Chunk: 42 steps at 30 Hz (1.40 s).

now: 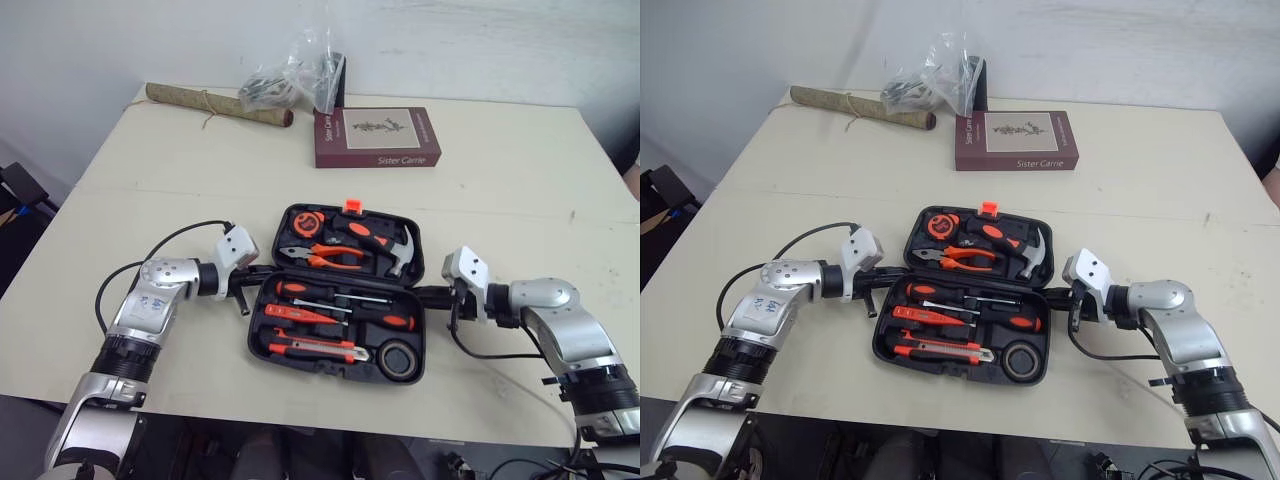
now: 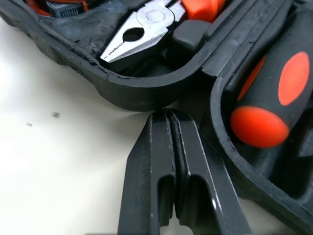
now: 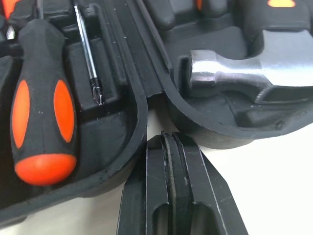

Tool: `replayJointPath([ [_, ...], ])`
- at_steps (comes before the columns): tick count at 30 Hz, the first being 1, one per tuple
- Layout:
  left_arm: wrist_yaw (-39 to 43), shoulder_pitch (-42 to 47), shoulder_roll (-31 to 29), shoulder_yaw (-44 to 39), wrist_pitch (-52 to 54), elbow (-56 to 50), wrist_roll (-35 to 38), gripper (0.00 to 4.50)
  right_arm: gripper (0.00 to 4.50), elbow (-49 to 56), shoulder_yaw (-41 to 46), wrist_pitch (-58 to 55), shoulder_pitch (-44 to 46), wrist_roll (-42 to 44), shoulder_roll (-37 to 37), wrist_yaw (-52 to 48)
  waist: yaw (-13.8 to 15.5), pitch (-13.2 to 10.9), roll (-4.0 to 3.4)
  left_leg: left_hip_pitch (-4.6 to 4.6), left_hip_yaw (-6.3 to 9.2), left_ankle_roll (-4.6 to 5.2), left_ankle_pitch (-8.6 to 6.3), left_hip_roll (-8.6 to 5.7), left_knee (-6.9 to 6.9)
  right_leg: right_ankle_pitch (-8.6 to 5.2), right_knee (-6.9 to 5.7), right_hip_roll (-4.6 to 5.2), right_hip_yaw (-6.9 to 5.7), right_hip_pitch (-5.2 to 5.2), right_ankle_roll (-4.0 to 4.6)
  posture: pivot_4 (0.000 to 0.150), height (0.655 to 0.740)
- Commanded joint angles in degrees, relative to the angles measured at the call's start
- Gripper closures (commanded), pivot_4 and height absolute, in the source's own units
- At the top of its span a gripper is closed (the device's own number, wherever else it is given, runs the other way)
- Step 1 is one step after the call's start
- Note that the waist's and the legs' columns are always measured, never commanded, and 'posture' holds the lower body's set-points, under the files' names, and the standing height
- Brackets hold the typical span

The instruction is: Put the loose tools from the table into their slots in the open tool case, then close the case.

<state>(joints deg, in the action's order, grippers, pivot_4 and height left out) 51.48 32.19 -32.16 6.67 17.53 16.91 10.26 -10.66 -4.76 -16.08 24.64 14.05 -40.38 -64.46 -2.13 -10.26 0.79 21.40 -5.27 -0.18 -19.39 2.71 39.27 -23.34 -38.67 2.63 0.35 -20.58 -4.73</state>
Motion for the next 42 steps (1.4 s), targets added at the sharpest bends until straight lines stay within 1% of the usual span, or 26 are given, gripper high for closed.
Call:
replayJointPath([
  [1,-1.30,1.56,0.99,-1.47,-0.39,0.44,-0.05,4.46,4.50,-0.78,-0.39,1.56,2.95,-0.93,0.81,0.07,0.04,0.00,0.00,0.00,0.00,0.00,0.00,0.00,-0.02,0.00,-0.03,0.00,0.00,-0.02,0.00,0.150,0.7400],
  [6,-1.60,1.92,1.14,-1.73,-0.86,2.78,-0.69,4.46,4.50,-3.86,-1.04,3.22,5.18,-3.10,1.35,0.44,-0.09,0.00,0.00,0.00,-0.02,-0.01,0.01,0.00,-0.04,0.00,-0.15,0.00,-0.02,-0.03,0.00,0.150,0.7400],
  [8,-1.57,0.68,-0.28,-1.39,-3.13,3.42,-2.36,4.46,4.50,-4.44,-1.72,3.85,5.65,-3.59,1.00,-0.96,-0.22,0.00,0.00,0.00,-0.03,-0.03,0.02,0.00,-0.03,0.00,-0.16,0.00,-0.02,-0.03,0.00,0.150,0.7400],
  [11,-2.61,-2.27,-2.04,-4.91,-4.95,2.02,-1.33,4.46,4.50,-4.01,0.19,-1.34,5.68,-2.27,0.44,0.19,-0.77,0.00,0.00,-0.02,-0.03,-0.04,0.02,0.02,-0.04,0.00,-0.19,0.00,-0.03,-0.03,0.00,0.150,0.7400],
  [12,-3.68,-3.04,-2.21,-7.09,-5.09,1.44,-0.19,4.46,4.50,-3.39,1.10,-3.77,5.68,-1.70,-0.16,0.73,-0.93,0.00,0.00,-0.02,-0.03,-0.04,0.02,0.02,-0.06,0.00,-0.21,0.00,-0.03,-0.05,0.00,0.150,0.7400],
  [13,-3.08,-4.30,-2.92,-10.16,-4.49,-1.07,2.53,4.46,4.50,-1.95,3.16,-7.41,6.03,0.63,-0.92,0.62,-1.01,0.00,0.00,-0.02,-0.02,-0.04,0.02,0.04,-0.07,0.00,-0.23,0.00,-0.06,-0.06,0.00,0.150,0.7400],
  [14,-2.56,-5.21,-3.43,-12.23,-3.90,-2.99,4.44,3.92,3.81,-0.81,4.62,-10.12,6.27,2.40,-1.44,0.64,-1.09,0.00,0.00,-0.01,-0.01,-0.04,0.02,0.05,-0.08,0.00,-0.24,0.01,-0.06,-0.08,0.00,0.150,0.7400],
  [15,-1.98,-5.88,-4.08,-14.45,-1.76,-5.86,7.12,3.60,3.44,0.66,6.48,-17.29,7.42,4.29,-2.29,2.43,-1.05,-0.01,-0.01,0.04,-0.02,-0.05,0.02,0.05,-0.09,0.00,-0.25,0.01,-0.06,-0.14,0.00,0.150,0.7400],
  [16,-1.85,-6.01,-5.10,-16.12,1.82,-8.85,9.40,3.19,3.02,2.22,7.28,-24.47,8.82,6.00,-3.71,3.00,-0.98,-0.01,-0.02,0.08,-0.01,-0.05,0.03,0.05,-0.09,0.00,-0.26,0.01,-0.07,-0.17,0.00,0.150,0.7400],
  [18,-3.74,-4.72,-7.16,-18.70,13.59,-13.78,14.03,2.19,1.85,5.32,7.74,-41.38,12.28,10.60,-6.84,3.16,-0.88,-0.03,-0.03,0.17,0.00,-0.05,0.03,0.03,-0.06,0.00,-0.30,0.07,-0.07,-0.24,0.00,0.150,0.7400],
  [19,-5.66,-3.37,-8.35,-19.33,21.71,-15.43,15.83,1.72,1.44,6.36,8.16,-47.92,14.03,13.41,-7.74,2.63,-0.75,-0.03,-0.03,0.20,0.02,-0.05,0.04,0.02,-0.06,0.00,-0.27,0.07,-0.07,-0.22,0.01,0.150,0.7400],
  [20,-7.24,-1.63,-9.53,-19.23,29.41,-16.46,17.20,1.27,0.87,6.75,8.79,-53.94,16.04,15.66,-8.04,3.01,-0.65,-0.03,-0.02,0.19,0.06,-0.05,0.04,0.01,-0.05,0.00,-0.27,0.08,-0.06,-0.19,0.01,0.150,0.7400],
  [22,-9.24,1.41,-10.48,-18.68,39.86,-17.47,19.42,0.37,0.00,6.03,9.21,-61.79,19.42,16.77,-7.35,5.85,-0.55,-0.02,-0.01,0.16,0.14,-0.05,0.04,-0.02,-0.08,0.00,-0.22,0.07,-0.07,-0.10,0.01,0.150,0.7400],
  [23,-9.97,3.58,-10.32,-17.92,44.58,-17.28,20.41,0.07,0.00,5.41,8.95,-64.37,21.02,16.83,-6.46,7.42,-0.51,-0.02,-0.01,0.15,0.13,-0.05,0.04,-0.04,-0.12,0.00,-0.19,0.08,-0.06,-0.09,0.01,0.150,0.7400],
  [25,-11.70,7.13,-9.27,-16.63,50.35,-16.56,21.04,0.07,0.00,4.87,8.79,-68.12,23.13,16.94,-4.57,10.32,-0.35,-0.02,-0.01,0.17,0.13,-0.04,0.04,-0.08,-0.13,0.00,-0.18,0.08,-0.04,-0.10,0.01,0.150,0.7400],
  [27,-14.58,10.49,-7.44,-14.12,52.10,-14.12,18.68,0.07,0.00,4.05,8.65,-70.91,24.67,15.74,-2.01,14.45,-0.09,-0.02,-0.01,0.22,0.12,-0.04,0.04,-0.10,-0.13,0.00,-0.19,0.08,-0.02,-0.16,0.01,0.150,0.7400],
  [29,-16.34,12.61,-6.07,-12.05,51.78,-11.34,16.52,0.07,0.00,2.65,8.50,-71.60,25.83,14.46,-0.24,17.82,0.07,-0.02,-0.01,0.31,0.05,-0.04,0.04,-0.11,-0.11,0.00,-0.21,0.07,0.01,-0.32,0.01,0.150,0.7400],
  [31,-19.16,15.33,-3.17,-12.55,51.57,-6.92,15.54,0.07,0.00,-0.34,9.55,-71.42,27.44,12.92,1.82,21.47,0.14,0.00,0.01,0.73,0.02,-0.05,0.08,-0.11,0.04,0.00,-0.48,0.07,0.01,-0.83,0.01,0.150,0.7400],
  [33,-19.50,16.78,-1.80,-11.59,50.15,-4.50,14.60,0.07,0.00,-3.51,10.38,-70.86,28.85,11.60,3.19,24.57,0.08,0.00,0.02,0.96,0.00,-0.03,0.10,-0.10,0.25,0.00,-0.77,0.07,-0.01,-1.11,0.01,0.150,0.7400],
  [37,-20.49,18.80,0.01,-10.41,47.30,0.09,12.61,0.07,0.00,-7.42,9.82,-69.34,29.99,10.24,4.11,27.74,0.11,0.01,0.03,1.00,0.00,-0.03,0.09,-0.09,0.31,0.00,-0.86,0.07,-0.01,-1.17,0.01,0.150,0.7400],
  [40,-21.05,20.14,1.41,-11.49,46.33,3.27,12.65,0.07,0.00,-8.77,9.28,-68.90,30.05,9.43,5.19,29.33,0.09,0.01,0.03,1.22,-0.03,-0.03,0.09,-0.10,0.33,0.00,-0.97,0.07,0.00,-1.45,0.01,0.150,0.7400],
  [42,-21.09,20.87,2.23,-11.37,45.11,5.27,12.20,0.07,0.00,-9.67,8.75,-68.05,29.79,8.95,5.61,29.93,0.00,0.03,0.06,1.52,-0.02,-0.03,0.10,-0.08,0.51,0.00,-1.27,0.07,-0.02,-1.80,0.01,0.150,0.7400],
])
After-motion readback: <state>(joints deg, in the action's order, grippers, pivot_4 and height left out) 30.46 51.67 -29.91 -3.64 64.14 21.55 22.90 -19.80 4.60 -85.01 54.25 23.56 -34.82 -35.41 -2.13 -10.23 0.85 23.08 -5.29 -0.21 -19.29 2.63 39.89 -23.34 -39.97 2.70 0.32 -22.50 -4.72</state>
